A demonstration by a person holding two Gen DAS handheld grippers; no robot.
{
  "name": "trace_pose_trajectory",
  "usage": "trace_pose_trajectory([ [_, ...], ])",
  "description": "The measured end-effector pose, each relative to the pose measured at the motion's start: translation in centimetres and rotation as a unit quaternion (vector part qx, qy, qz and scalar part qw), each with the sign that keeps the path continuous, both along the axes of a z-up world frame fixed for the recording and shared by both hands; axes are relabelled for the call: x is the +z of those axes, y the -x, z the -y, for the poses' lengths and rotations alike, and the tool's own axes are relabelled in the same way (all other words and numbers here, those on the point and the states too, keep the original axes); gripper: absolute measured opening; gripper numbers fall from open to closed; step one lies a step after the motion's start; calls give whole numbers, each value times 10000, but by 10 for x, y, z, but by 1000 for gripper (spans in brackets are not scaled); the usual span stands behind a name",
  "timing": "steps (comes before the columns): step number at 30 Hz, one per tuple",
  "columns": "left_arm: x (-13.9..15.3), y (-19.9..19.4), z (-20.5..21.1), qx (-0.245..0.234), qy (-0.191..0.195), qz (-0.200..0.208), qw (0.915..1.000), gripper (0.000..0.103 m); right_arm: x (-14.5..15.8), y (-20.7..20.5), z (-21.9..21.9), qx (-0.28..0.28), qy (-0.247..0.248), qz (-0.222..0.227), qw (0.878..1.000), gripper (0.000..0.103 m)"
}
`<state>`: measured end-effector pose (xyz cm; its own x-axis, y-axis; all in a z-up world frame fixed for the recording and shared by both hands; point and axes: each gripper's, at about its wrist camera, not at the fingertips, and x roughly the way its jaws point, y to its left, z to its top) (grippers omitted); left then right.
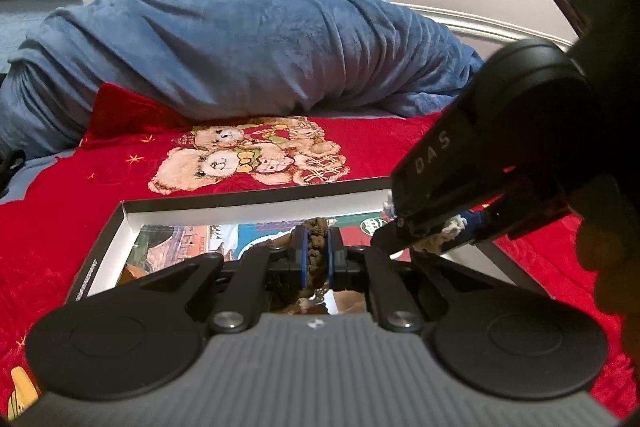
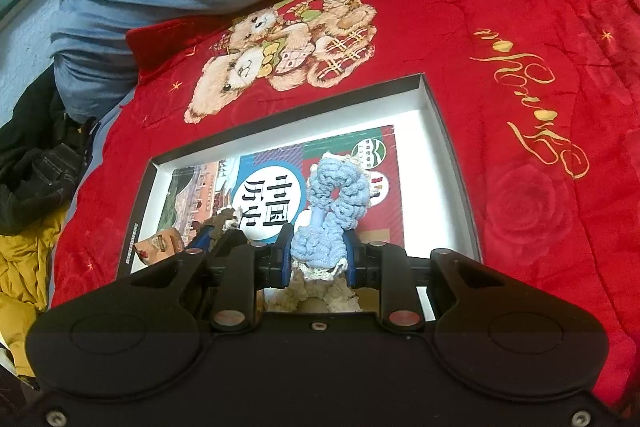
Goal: Organize objects
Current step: 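Carry the brown scrunchie with left tool while right tool carries the light-blue one over the box, then lower and open left tool into the box while right tool releases the light-blue scrunchie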
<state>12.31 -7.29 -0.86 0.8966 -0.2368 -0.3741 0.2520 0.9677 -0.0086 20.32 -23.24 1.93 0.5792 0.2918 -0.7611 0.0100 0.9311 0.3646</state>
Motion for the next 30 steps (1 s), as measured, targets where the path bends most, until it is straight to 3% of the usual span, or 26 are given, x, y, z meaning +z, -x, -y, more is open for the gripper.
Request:
trace_pose_trajectory([
  [24,-14,-5,7,-133,-204,-216,9995,19,-25,-3,-12,176,84,-431,9989,25],
  [29,-14,-5,7,-184,-231,-221,9993,26,-26,-4,-11,143,20,-463,9988,28],
  [30,-14,-5,7,-193,-222,-223,9993,33,-25,-5,-11,133,0,-458,9989,28],
])
